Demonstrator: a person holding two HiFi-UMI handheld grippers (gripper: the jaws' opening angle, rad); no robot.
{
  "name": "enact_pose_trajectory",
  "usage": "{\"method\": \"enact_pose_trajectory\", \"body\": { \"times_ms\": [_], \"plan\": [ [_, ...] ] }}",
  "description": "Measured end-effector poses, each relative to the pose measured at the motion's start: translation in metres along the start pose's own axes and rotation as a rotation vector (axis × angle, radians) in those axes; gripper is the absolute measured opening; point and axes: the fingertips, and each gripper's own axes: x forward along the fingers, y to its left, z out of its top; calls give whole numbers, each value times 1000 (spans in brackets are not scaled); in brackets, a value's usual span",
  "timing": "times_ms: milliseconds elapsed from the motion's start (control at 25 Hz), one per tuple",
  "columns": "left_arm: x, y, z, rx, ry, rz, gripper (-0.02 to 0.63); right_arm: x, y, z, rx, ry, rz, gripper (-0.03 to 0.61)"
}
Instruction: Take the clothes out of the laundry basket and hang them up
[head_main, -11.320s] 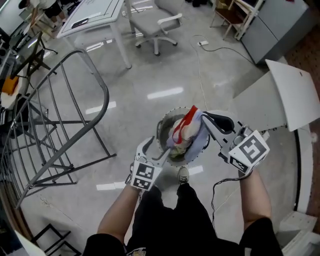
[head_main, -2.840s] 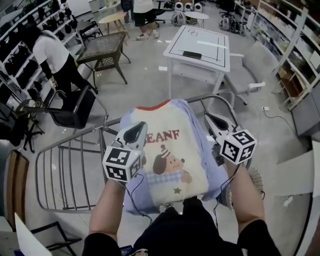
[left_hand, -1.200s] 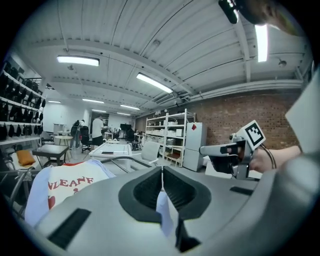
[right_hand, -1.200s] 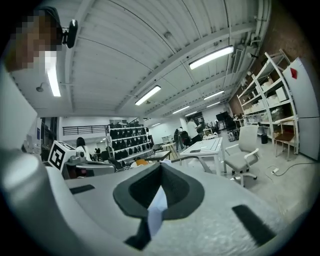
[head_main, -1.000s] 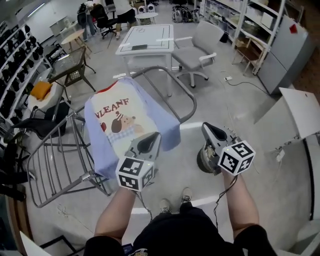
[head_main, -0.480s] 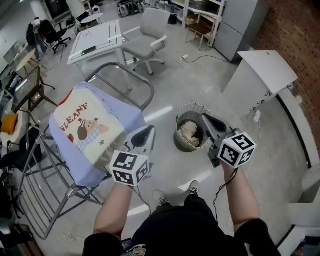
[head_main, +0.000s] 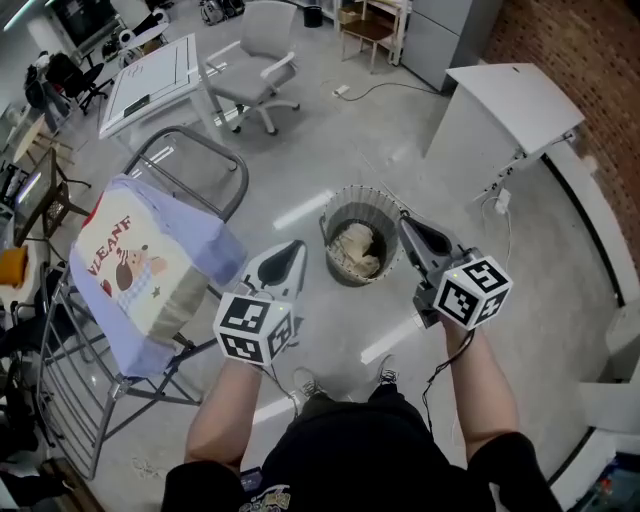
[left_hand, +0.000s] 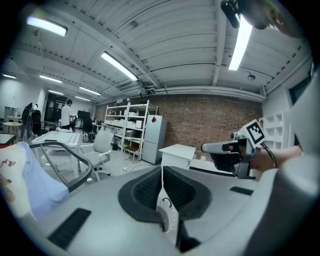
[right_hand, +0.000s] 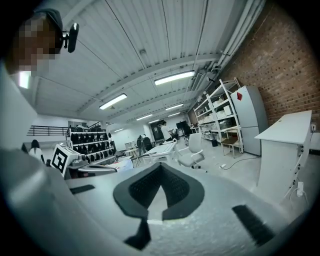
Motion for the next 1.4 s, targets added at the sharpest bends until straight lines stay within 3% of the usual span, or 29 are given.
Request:
{"method": "enact_pose_trajectory", "body": {
  "times_ms": [360,720,1040,1400],
  "plan": [
    [60,-65,-14,-20,25,130,12,-26,-88,-6,26,34,117,5],
    [105,-102,-22,-38,20,235,14,-37,-138,-15,40,77,202,5],
    [136,-80,-48,-73,79,231,14,-1,-166,-35,92,91,196,6],
    [180,-29,-60,-106,86,203,15,62,-196,-35,107,111,163,9]
  ]
}}
